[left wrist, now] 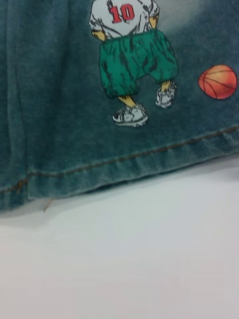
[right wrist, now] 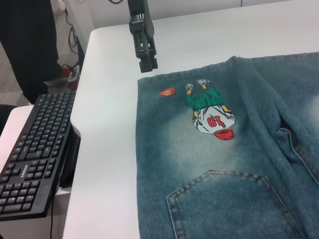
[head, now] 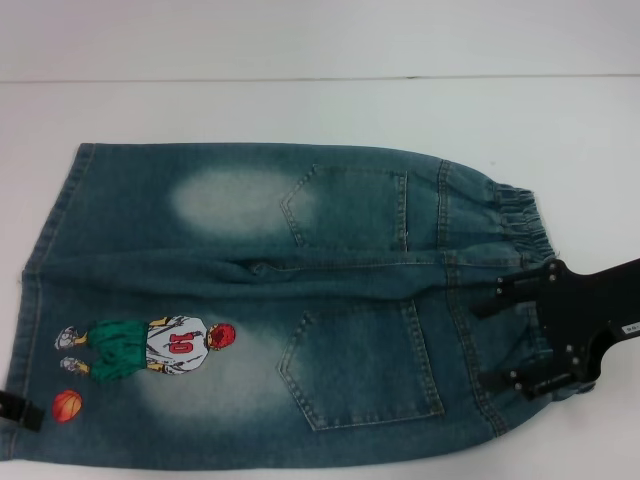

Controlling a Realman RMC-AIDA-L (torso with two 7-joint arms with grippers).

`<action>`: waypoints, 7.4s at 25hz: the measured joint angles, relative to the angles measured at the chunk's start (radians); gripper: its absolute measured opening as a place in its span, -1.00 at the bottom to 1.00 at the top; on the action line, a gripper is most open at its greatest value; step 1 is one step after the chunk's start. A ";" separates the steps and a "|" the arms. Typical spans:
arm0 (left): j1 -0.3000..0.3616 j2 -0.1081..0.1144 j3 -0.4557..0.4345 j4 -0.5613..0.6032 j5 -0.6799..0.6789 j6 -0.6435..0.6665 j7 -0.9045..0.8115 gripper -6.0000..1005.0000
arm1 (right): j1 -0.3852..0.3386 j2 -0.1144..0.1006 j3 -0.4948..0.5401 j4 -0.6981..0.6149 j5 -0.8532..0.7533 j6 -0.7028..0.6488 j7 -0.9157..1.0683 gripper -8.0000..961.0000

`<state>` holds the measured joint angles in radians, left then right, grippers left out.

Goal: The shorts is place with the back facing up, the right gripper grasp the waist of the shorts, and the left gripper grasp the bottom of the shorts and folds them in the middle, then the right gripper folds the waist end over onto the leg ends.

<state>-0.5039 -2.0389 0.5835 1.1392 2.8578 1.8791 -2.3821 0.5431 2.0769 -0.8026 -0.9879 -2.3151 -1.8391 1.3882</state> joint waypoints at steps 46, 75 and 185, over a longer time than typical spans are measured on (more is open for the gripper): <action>-0.005 -0.005 0.041 -0.093 -0.001 -0.067 -0.026 0.24 | 0.000 0.003 -0.012 0.009 -0.007 0.030 -0.015 0.74; -0.077 0.015 0.049 -0.122 0.000 -0.055 -0.076 -0.81 | 0.076 -0.008 -0.001 -0.204 -0.397 -0.125 0.420 0.74; -0.173 0.062 -0.053 -0.081 -0.192 -0.324 0.015 -0.81 | -0.048 -0.020 0.269 -0.281 0.135 0.026 0.429 -0.88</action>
<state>-0.6773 -1.9774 0.5308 1.0580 2.6655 1.5549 -2.3669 0.4954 2.0569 -0.5338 -1.2690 -2.1803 -1.8133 1.8169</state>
